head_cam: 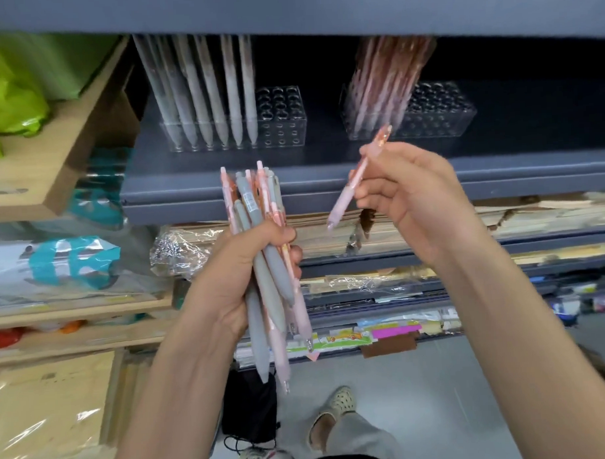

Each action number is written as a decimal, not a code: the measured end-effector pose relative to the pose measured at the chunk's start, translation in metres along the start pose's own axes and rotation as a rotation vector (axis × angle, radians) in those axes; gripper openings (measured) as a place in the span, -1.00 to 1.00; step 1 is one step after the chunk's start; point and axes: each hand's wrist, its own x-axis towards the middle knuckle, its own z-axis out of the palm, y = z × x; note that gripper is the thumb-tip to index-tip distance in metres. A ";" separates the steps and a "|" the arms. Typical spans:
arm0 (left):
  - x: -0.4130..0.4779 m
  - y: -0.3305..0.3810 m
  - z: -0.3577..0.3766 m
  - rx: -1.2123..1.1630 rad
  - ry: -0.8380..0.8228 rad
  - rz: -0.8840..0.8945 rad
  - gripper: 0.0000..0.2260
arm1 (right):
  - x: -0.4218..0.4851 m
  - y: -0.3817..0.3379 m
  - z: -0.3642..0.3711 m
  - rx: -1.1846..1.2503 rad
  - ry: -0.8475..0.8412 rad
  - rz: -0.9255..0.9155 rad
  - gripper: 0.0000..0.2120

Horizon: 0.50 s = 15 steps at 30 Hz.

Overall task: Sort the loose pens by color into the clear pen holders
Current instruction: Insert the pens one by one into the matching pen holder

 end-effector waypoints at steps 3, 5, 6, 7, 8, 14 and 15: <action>0.002 -0.002 0.008 -0.010 0.010 0.035 -0.59 | 0.002 -0.011 -0.030 -0.041 0.109 -0.148 -0.86; 0.005 -0.002 0.016 -0.015 0.017 0.072 -0.61 | 0.008 -0.016 -0.051 -0.059 0.202 -0.233 -0.88; 0.007 -0.001 0.021 -0.015 0.021 0.089 -0.64 | 0.014 -0.019 -0.061 -0.066 0.243 -0.274 -0.91; 0.009 -0.002 0.026 -0.014 0.027 0.104 -0.67 | 0.019 -0.023 -0.069 -0.084 0.282 -0.314 -0.93; 0.011 -0.002 0.030 -0.012 0.035 0.118 -0.70 | 0.025 -0.026 -0.079 -0.099 0.310 -0.356 -0.94; 0.021 -0.010 0.055 0.004 0.104 0.178 -0.77 | 0.070 -0.050 -0.106 -0.113 0.379 -0.560 -0.85; 0.023 -0.012 0.058 0.005 0.108 0.185 -0.77 | 0.078 -0.050 -0.108 -0.114 0.375 -0.576 -0.86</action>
